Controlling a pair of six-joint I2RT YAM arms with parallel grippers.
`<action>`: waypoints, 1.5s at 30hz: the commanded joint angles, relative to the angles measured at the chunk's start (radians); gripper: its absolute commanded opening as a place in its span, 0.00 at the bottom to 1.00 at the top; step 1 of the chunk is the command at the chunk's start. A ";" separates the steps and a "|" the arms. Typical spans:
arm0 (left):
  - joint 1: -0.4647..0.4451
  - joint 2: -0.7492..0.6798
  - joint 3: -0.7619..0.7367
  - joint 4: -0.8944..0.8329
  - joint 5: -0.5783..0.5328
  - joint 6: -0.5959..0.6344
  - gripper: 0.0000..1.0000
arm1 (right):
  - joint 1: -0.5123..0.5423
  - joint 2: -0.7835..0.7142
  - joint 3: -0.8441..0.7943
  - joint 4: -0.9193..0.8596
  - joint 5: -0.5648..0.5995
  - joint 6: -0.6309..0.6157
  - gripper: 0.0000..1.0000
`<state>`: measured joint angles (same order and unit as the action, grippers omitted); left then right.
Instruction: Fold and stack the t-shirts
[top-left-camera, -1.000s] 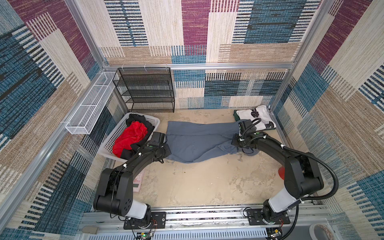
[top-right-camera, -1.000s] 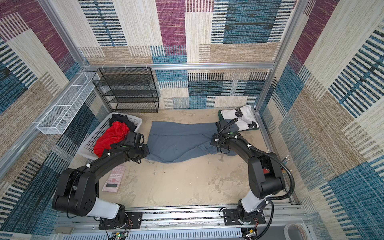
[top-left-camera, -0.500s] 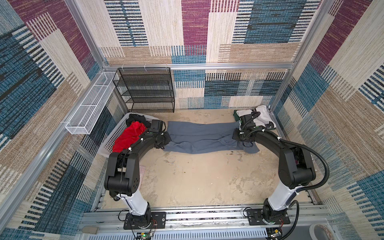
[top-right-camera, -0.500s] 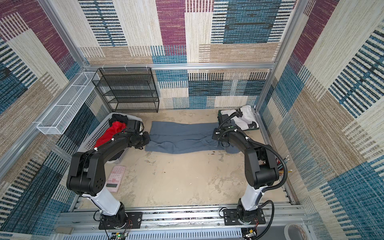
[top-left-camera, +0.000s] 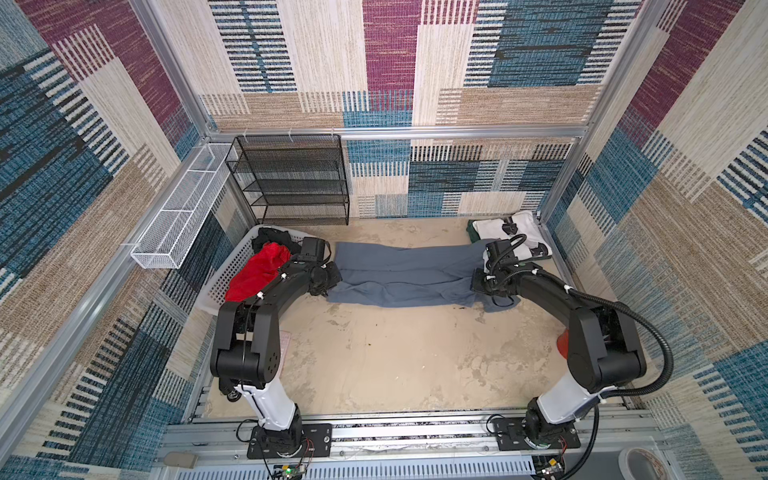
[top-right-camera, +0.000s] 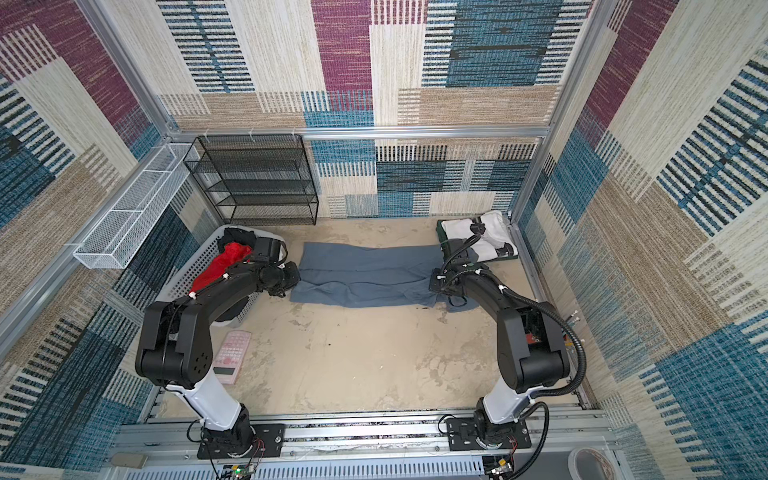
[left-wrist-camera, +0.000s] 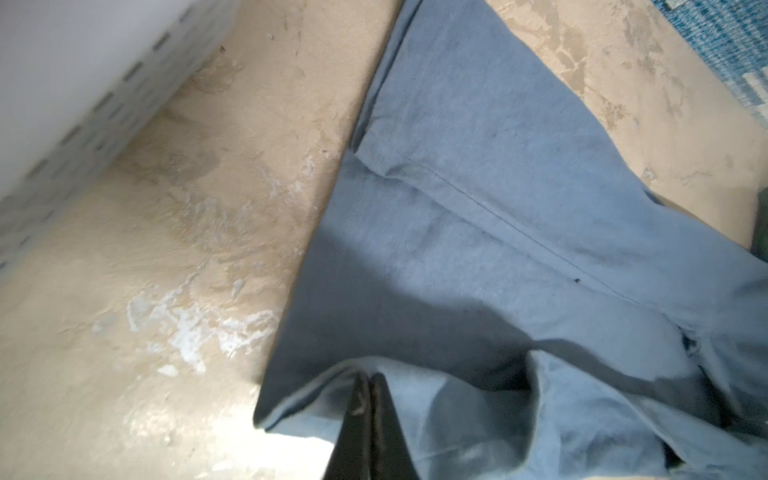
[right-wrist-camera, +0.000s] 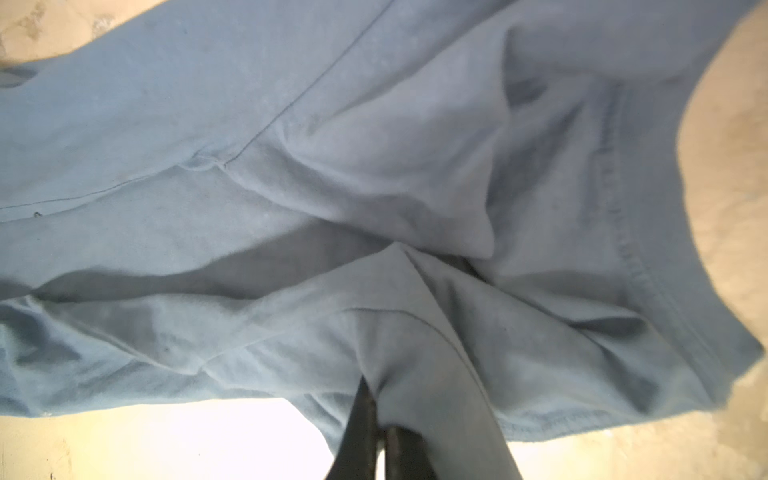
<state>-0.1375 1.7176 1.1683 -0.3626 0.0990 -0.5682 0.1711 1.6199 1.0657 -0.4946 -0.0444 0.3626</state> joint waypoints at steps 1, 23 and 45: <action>0.001 -0.022 -0.009 -0.002 -0.024 0.031 0.00 | -0.014 -0.026 -0.030 -0.007 -0.017 0.003 0.00; 0.027 0.243 0.332 -0.123 -0.039 0.073 0.00 | -0.095 0.148 0.107 0.042 -0.127 -0.024 0.14; -0.022 0.018 0.278 -0.062 -0.137 0.139 0.93 | -0.125 -0.031 0.063 -0.004 -0.028 0.017 0.90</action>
<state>-0.1616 1.7443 1.4456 -0.4309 0.0406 -0.4717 0.0456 1.6264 1.1618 -0.4988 -0.0788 0.3542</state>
